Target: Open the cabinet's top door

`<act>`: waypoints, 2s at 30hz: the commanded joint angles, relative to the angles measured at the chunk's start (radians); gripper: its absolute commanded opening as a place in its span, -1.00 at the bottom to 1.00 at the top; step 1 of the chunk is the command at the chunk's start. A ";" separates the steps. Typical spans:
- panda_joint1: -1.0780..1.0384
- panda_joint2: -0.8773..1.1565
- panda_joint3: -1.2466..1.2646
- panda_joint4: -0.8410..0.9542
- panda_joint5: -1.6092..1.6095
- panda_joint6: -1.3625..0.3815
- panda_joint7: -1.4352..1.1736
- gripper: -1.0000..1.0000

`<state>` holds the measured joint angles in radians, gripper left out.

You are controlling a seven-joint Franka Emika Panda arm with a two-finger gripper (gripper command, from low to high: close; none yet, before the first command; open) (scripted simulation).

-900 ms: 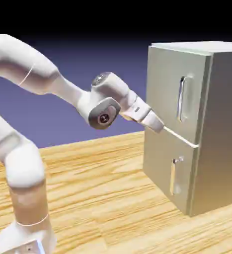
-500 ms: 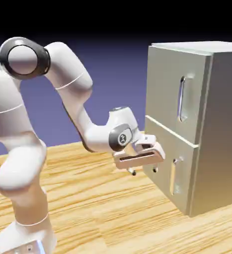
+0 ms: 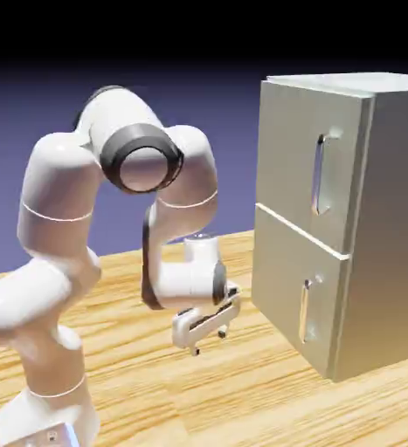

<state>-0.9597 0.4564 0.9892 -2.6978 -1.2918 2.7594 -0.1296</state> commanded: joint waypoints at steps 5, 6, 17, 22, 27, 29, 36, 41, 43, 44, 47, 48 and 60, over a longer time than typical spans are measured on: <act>-0.164 0.173 0.167 0.019 -0.218 -0.047 -0.147 0.00; -0.196 0.207 0.200 0.023 -0.261 -0.056 -0.176 0.00; -0.556 0.588 0.566 0.064 -0.740 -0.159 -0.498 0.00; -0.720 0.760 0.733 0.083 -0.957 -0.206 -0.645 0.00; -0.883 0.933 0.899 0.102 -1.174 -0.252 -0.792 0.00; -0.949 1.002 0.966 0.110 -1.261 -0.271 -0.850 0.00; -0.815 0.994 0.933 0.252 -1.339 -0.289 -0.861 0.00; -0.877 0.992 0.984 0.144 -1.333 -0.416 -0.815 -1.00; -0.911 0.988 1.023 0.076 -1.320 -0.503 -0.787 -1.00; -0.926 0.986 1.043 0.045 -1.310 -0.547 -0.773 -1.00; -0.960 0.977 1.110 -0.041 -1.271 -0.677 -0.736 -1.00; -0.967 0.973 1.133 -0.066 -1.254 -0.721 -0.724 -1.00; -0.890 0.873 1.438 -0.235 -0.967 -1.243 -0.573 -1.00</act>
<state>-1.8499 1.3290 2.4269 -2.9328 -2.2587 1.5155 -0.7028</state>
